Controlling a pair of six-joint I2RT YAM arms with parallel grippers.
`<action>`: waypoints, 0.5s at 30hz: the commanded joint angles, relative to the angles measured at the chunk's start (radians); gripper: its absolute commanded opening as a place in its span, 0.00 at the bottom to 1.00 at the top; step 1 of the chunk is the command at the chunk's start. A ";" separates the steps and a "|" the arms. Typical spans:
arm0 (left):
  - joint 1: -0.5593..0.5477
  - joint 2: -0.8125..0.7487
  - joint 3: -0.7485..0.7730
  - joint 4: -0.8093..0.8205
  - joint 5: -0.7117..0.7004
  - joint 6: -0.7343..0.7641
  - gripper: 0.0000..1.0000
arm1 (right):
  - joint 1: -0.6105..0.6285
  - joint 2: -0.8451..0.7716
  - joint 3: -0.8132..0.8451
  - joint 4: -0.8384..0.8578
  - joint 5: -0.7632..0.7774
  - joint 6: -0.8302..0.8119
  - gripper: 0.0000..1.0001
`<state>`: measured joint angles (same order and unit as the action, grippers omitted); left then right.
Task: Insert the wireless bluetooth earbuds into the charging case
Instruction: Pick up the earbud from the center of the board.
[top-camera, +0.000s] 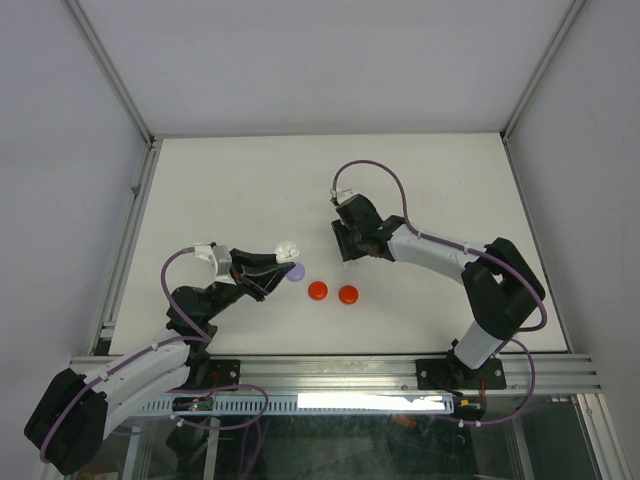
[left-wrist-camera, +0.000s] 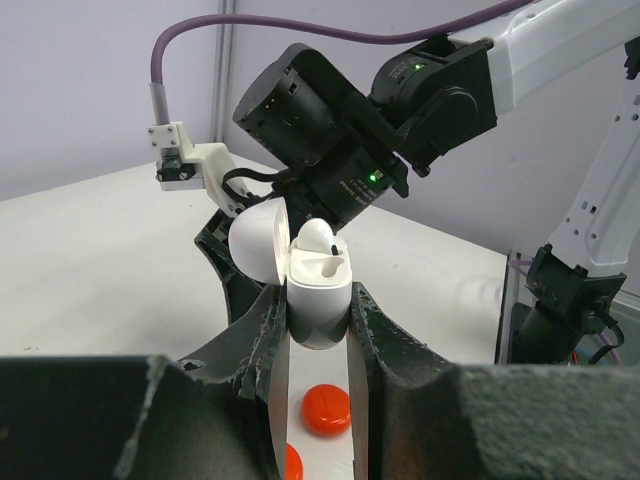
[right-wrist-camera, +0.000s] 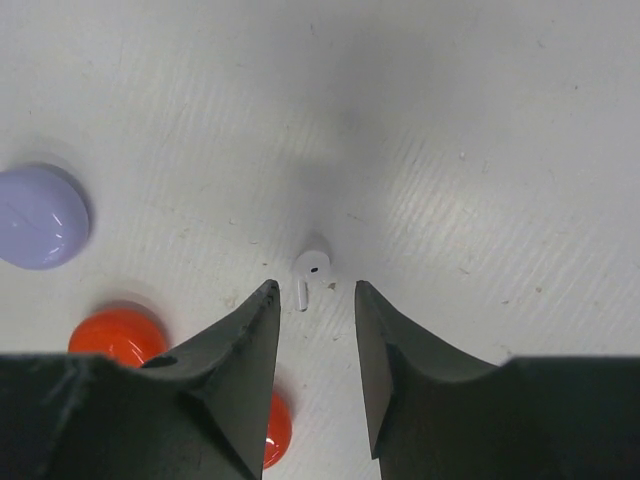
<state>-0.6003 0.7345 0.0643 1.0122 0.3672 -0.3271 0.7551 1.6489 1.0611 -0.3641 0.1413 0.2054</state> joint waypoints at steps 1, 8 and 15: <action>0.007 -0.016 -0.004 0.027 -0.016 0.022 0.00 | 0.019 0.018 0.053 -0.022 0.050 0.144 0.39; 0.007 -0.022 -0.007 0.023 -0.022 0.021 0.00 | 0.040 0.071 0.070 -0.028 0.072 0.189 0.38; 0.007 -0.024 -0.009 0.023 -0.022 0.020 0.00 | 0.046 0.132 0.098 -0.047 0.114 0.198 0.38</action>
<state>-0.6003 0.7235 0.0643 1.0103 0.3664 -0.3271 0.7963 1.7653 1.1084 -0.4168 0.2031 0.3706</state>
